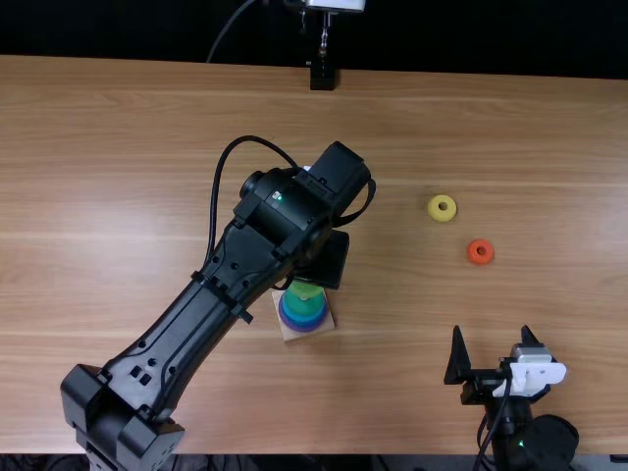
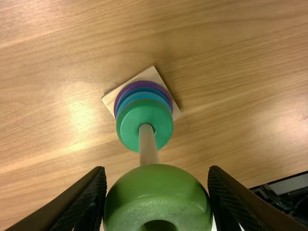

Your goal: Build the Hanoi tower: stack the rings onto the peg from bottom to top in this color order: purple, dark blue, light blue, dark green, light green, yellow, orange.

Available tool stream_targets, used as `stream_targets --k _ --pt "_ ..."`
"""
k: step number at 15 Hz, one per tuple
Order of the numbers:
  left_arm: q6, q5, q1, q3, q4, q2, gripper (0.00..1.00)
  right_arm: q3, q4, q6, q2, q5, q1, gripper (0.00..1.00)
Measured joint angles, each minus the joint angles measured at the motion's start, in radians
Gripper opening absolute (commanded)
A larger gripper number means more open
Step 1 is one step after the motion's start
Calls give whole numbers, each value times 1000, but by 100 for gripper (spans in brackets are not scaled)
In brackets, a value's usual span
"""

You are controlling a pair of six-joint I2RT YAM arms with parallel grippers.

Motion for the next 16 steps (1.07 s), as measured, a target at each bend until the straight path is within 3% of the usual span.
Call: stream_targets --k 11,12,13,14,15,16 --pt "0 0 1 -3 -1 61 0 0 0 0 0 0 0 100" --pt "0 0 1 -3 -2 61 6 0 0 0 0 0 0 100" --pt "1 1 1 -3 -2 61 42 0 0 0 0 0 0 100" --pt "1 0 1 -3 -2 61 92 0 0 0 0 0 0 100" --pt "1 4 1 -3 -2 61 100 0 0 0 0 0 0 100" --pt "1 9 2 -4 -1 61 100 0 0 0 0 0 0 100"
